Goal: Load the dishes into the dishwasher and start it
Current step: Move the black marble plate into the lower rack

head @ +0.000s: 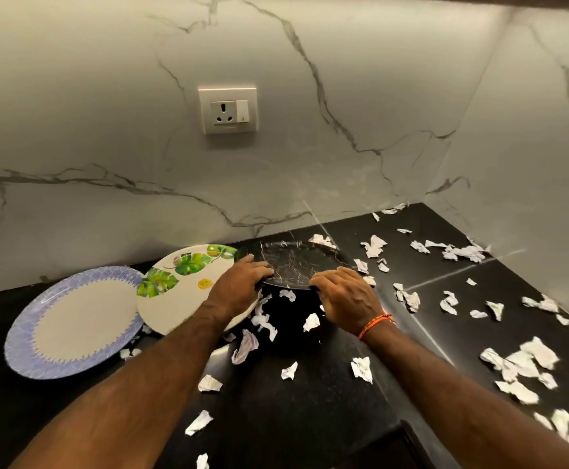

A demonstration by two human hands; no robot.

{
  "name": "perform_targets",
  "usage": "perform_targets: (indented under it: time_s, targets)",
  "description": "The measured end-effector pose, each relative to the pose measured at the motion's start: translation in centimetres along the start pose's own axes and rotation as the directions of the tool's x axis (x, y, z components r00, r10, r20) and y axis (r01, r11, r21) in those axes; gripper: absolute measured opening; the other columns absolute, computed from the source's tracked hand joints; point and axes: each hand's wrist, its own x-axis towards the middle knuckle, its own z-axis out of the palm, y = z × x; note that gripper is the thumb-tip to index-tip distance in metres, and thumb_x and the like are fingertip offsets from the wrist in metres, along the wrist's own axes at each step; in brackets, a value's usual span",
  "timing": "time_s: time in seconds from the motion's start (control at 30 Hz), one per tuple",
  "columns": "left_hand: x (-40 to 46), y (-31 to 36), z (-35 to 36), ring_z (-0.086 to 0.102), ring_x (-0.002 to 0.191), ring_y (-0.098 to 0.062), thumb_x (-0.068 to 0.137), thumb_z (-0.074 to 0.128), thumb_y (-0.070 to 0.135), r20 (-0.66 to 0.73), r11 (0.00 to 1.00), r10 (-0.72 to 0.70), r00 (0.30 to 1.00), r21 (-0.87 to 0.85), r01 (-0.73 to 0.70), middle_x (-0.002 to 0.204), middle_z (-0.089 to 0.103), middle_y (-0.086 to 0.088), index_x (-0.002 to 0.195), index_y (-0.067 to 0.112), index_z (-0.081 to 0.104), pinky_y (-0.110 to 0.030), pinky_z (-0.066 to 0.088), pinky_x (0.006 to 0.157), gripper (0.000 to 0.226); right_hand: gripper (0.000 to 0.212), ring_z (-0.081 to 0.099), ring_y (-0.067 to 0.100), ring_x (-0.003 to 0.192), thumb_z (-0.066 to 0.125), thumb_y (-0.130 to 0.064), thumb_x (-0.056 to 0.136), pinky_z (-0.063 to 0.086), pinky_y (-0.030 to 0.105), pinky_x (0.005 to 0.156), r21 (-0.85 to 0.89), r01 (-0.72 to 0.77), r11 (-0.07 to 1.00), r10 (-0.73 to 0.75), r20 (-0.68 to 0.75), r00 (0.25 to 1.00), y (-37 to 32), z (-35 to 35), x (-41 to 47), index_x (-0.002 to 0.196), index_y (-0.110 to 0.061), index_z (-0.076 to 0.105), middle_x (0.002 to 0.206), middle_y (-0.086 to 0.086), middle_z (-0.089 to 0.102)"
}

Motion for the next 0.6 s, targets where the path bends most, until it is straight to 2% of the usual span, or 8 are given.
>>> perform_targets:
  time_s: [0.1, 0.17, 0.3, 0.37, 0.43, 0.53, 0.6]
  targets:
    - [-1.0, 0.6, -0.1, 0.042, 0.143, -0.035, 0.091, 0.068, 0.009, -0.045, 0.996, 0.089, 0.995, 0.011, -0.089, 0.140, 0.062, -0.005, 0.133, 0.020, 0.067, -0.043, 0.040, 0.115, 0.043, 0.044, 0.065, 0.021, 0.114, 0.069, -0.011, 0.076, 0.046, 0.039, 0.102, -0.010, -0.181, 0.983, 0.181, 0.101, 0.978, 0.4, -0.3, -1.7, 0.118, -0.022, 0.067, 0.123, -0.002, 0.069]
    - [-1.7, 1.0, -0.5, 0.042, 0.143, -0.033, 0.089, 0.073, 0.009, -0.059, 0.985, 0.170, 0.984, -0.001, -0.170, 0.140, 0.063, -0.002, 0.132, 0.022, 0.067, -0.042, 0.043, 0.113, 0.046, 0.046, 0.062, 0.024, 0.121, 0.068, -0.015, 0.083, 0.044, 0.043, 0.106, -0.031, -0.271, 0.962, 0.273, 0.115, 0.955, 0.4, -1.2, -3.0, 0.128, -0.024, 0.064, 0.131, -0.001, 0.067]
    - [-2.7, 1.9, -1.7, 0.043, 0.143, -0.026, 0.082, 0.079, 0.009, -0.117, 0.969, 0.234, 0.965, -0.054, -0.241, 0.143, 0.060, 0.003, 0.135, 0.026, 0.065, -0.040, 0.046, 0.110, 0.057, 0.041, 0.067, 0.024, 0.112, 0.045, -0.030, 0.095, 0.051, 0.042, 0.097, -0.050, -0.285, 0.957, 0.288, 0.066, 0.955, -2.0, -3.8, -5.6, 0.128, -0.023, 0.067, 0.126, -0.001, 0.070]
    - [-2.9, 2.5, -2.2, 0.036, 0.147, -0.025, 0.079, 0.080, 0.009, -0.108, 0.973, 0.217, 0.970, -0.060, -0.225, 0.152, 0.051, 0.000, 0.144, 0.024, 0.055, -0.041, 0.043, 0.112, 0.071, 0.047, 0.067, 0.027, 0.113, 0.036, -0.037, 0.096, 0.052, 0.047, 0.099, -0.048, -0.325, 0.945, 0.326, 0.033, 0.945, -3.4, -4.6, -7.3, 0.128, -0.022, 0.068, 0.125, 0.001, 0.070]
    - [-2.9, 3.1, -2.6, 0.029, 0.151, -0.028, 0.077, 0.081, 0.007, -0.062, 0.976, 0.210, 0.976, -0.048, -0.213, 0.158, 0.042, -0.005, 0.149, 0.022, 0.049, -0.043, 0.037, 0.118, 0.080, 0.047, 0.065, 0.028, 0.118, 0.036, -0.038, 0.098, 0.049, 0.052, 0.103, -0.080, -0.375, 0.924, 0.378, 0.024, 0.926, -4.6, -5.3, -9.5, 0.130, -0.022, 0.066, 0.129, 0.000, 0.068]
    - [-2.3, 3.8, -2.3, 0.026, 0.152, -0.032, 0.078, 0.080, 0.003, -0.010, 0.948, 0.313, 0.950, -0.058, -0.313, 0.157, 0.042, -0.008, 0.142, 0.026, 0.057, -0.049, 0.032, 0.120, 0.071, 0.044, 0.063, 0.027, 0.120, 0.041, -0.029, 0.096, 0.049, 0.052, 0.103, -0.104, -0.460, 0.882, 0.464, 0.020, 0.886, -6.5, -6.9, -12.7, 0.132, -0.023, 0.064, 0.131, 0.001, 0.067]
    - [-1.9, 4.6, -1.7, 0.029, 0.151, -0.031, 0.084, 0.076, 0.003, 0.011, 0.888, 0.447, 0.894, -0.124, -0.443, 0.154, 0.048, -0.004, 0.134, 0.028, 0.065, -0.049, 0.034, 0.120, 0.058, 0.047, 0.065, 0.027, 0.118, 0.036, -0.036, 0.097, 0.049, 0.052, 0.104, -0.124, -0.514, 0.849, 0.516, -0.020, 0.856, -8.2, -8.4, -14.9, 0.129, -0.020, 0.067, 0.128, 0.002, 0.068]
